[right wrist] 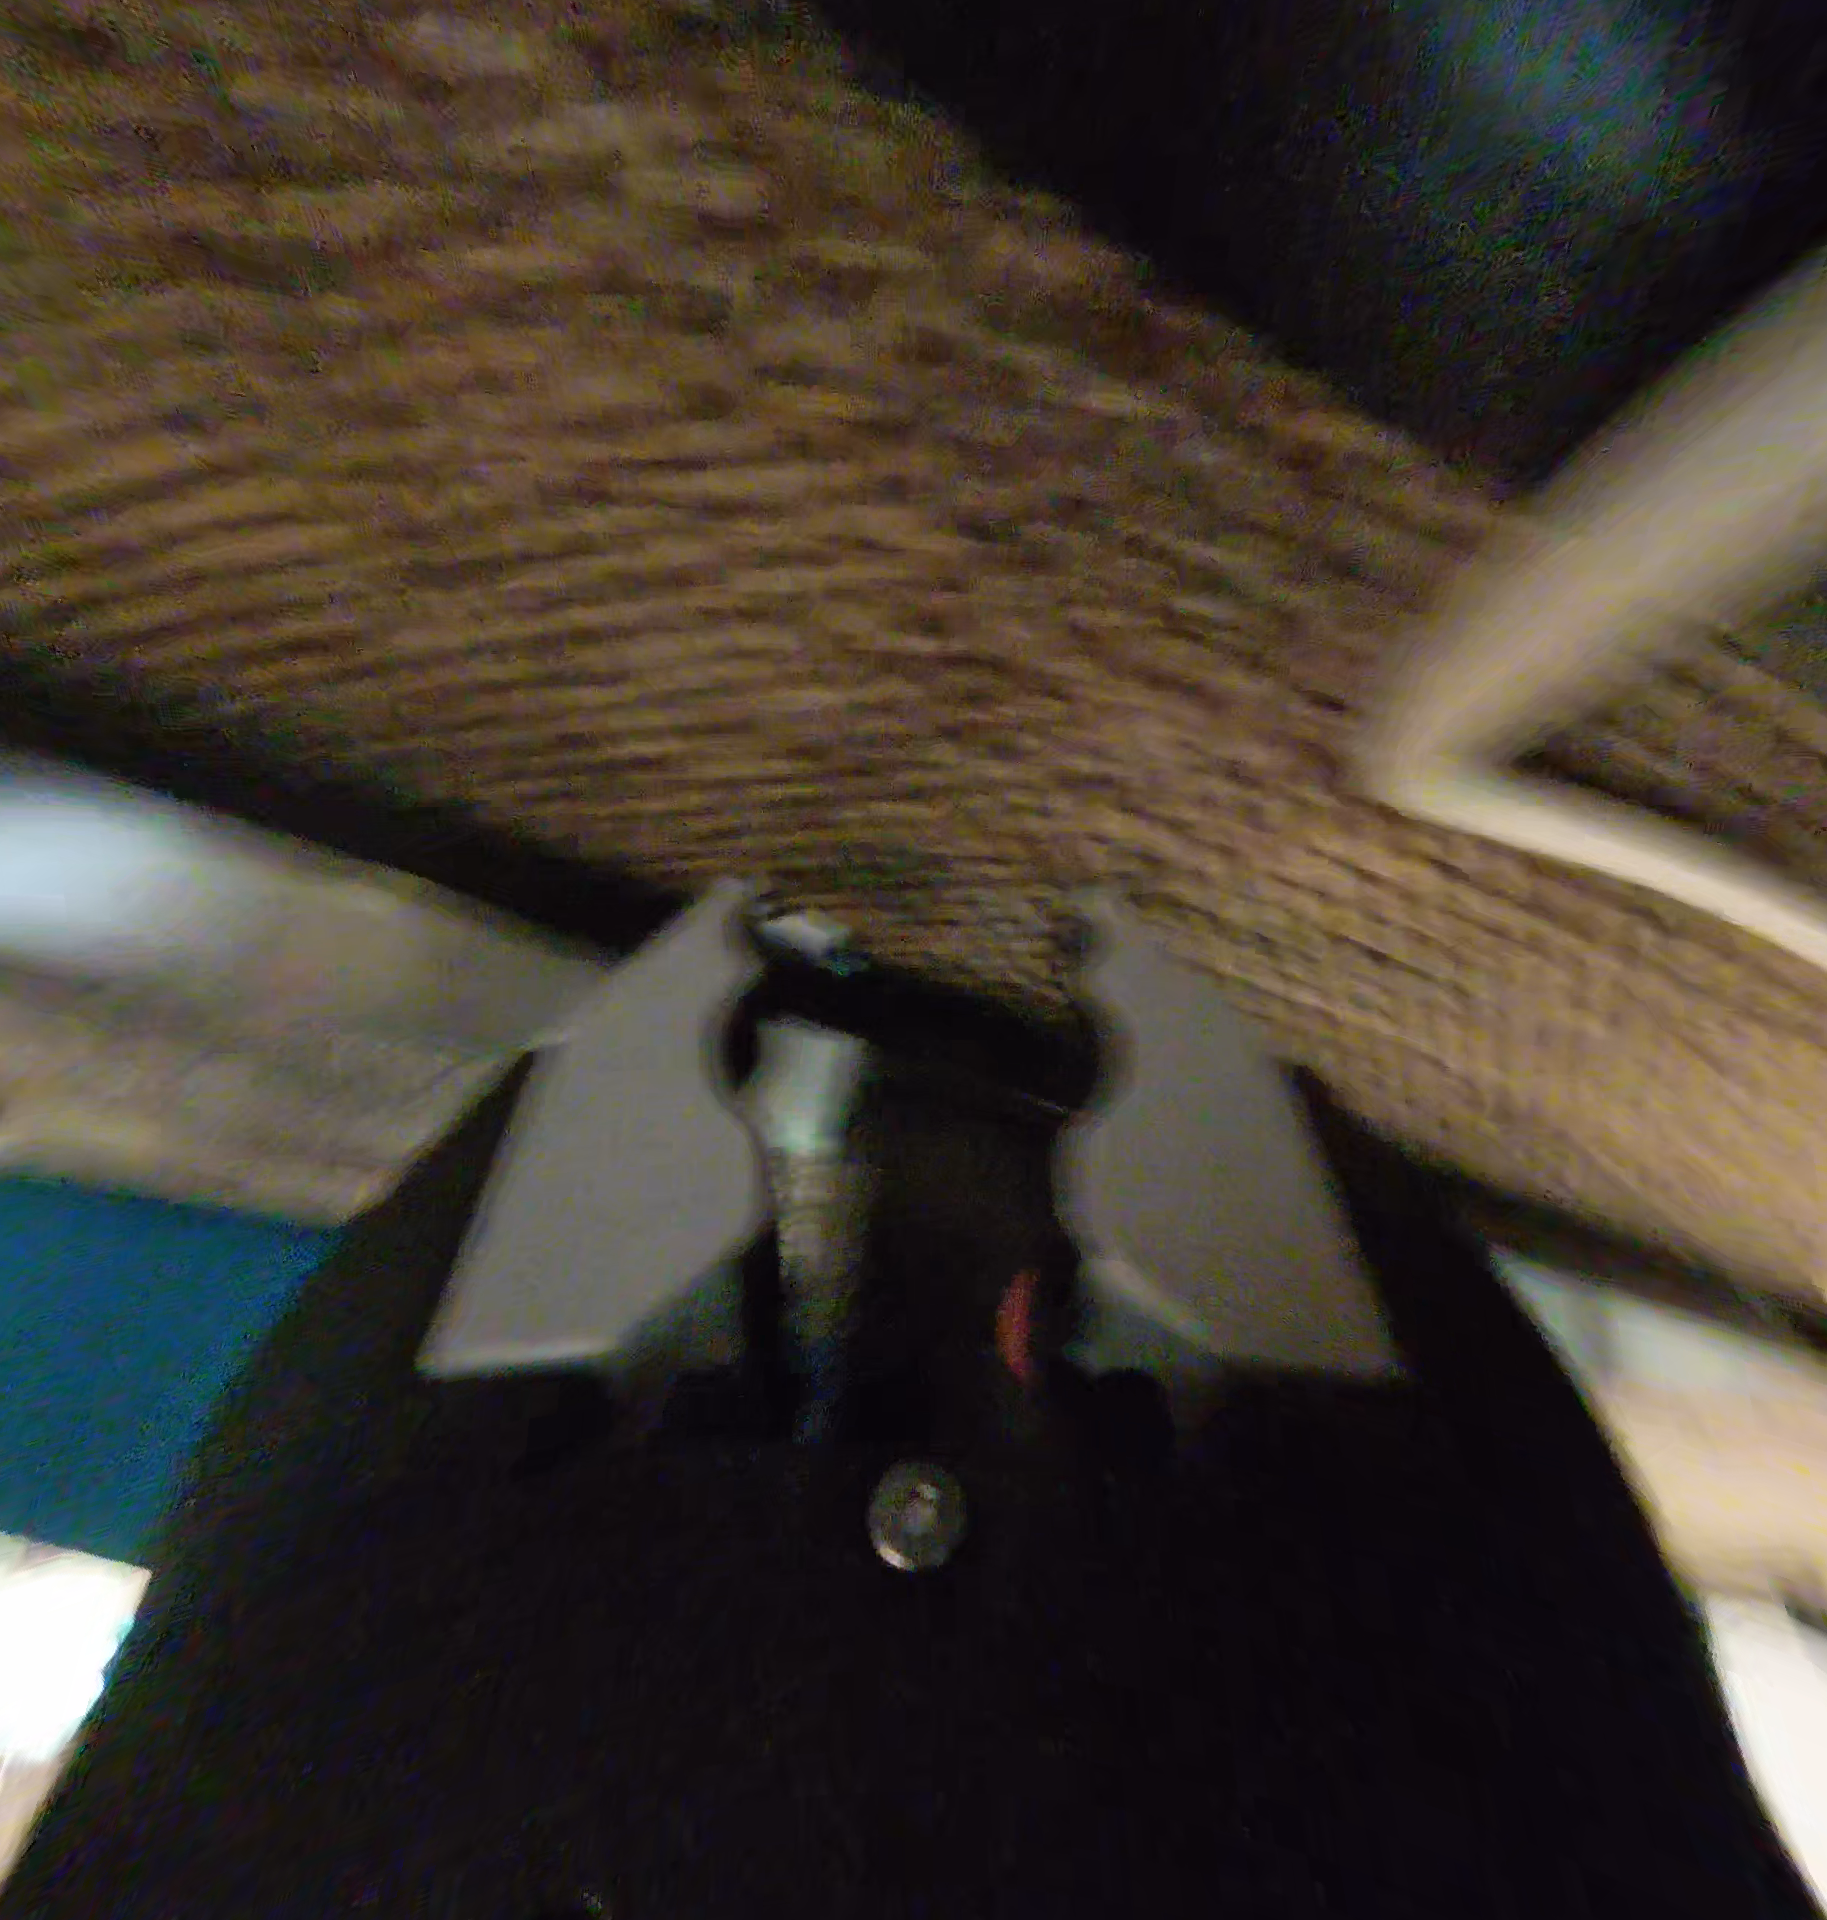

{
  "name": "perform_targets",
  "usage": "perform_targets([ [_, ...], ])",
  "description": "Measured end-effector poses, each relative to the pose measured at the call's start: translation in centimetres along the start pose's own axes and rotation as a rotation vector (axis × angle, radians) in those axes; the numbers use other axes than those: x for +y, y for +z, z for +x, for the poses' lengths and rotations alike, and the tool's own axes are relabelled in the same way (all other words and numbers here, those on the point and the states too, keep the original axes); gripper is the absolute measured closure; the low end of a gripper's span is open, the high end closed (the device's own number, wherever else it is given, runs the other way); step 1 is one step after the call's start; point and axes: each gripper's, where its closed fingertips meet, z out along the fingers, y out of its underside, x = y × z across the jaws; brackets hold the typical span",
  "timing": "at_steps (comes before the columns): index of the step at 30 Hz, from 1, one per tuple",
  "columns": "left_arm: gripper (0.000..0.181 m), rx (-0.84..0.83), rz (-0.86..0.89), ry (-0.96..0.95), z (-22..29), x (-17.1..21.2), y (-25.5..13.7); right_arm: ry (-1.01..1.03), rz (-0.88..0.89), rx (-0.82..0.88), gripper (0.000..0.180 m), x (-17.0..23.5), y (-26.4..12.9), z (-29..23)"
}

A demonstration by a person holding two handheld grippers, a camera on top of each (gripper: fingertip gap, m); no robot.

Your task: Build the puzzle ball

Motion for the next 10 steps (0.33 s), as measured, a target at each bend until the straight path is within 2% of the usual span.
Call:
perform_targets([
  [1,0.108,0.002,0.002,0.007,0.2,-0.1,0.0,-0.040,0.040,-0.151,0.150,-0.8,-0.8,-3.2],
  [2,0.108,0.002,0.002,0.013,0.3,-0.1,0.0,-0.047,0.106,-0.260,0.144,-2.1,-1.8,-5.8],
  [3,0.107,-0.002,0.000,0.019,0.4,-0.2,0.1,-0.043,0.137,-0.232,0.150,-2.6,-2.0,-6.1],
  [5,0.108,0.000,0.008,0.028,0.7,-0.6,0.1,-0.076,0.090,-0.178,0.145,-1.7,-2.0,-6.8],
  [6,0.108,0.001,0.013,0.031,0.9,-0.7,0.1,-0.093,0.091,-0.137,0.134,-1.5,-2.4,-7.1],
  [8,0.109,-0.001,0.018,0.034,1.1,-1.1,0.0,-0.108,0.001,-0.005,0.097,0.4,-2.4,-5.7],
  [9,0.110,-0.002,0.021,0.037,1.1,-1.2,0.0,-0.082,-0.056,0.038,0.097,1.4,-2.1,-4.8],
  [10,0.110,0.001,0.021,0.036,1.1,-1.3,0.1,-0.024,-0.069,0.013,0.113,1.5,-1.8,-4.6],
])
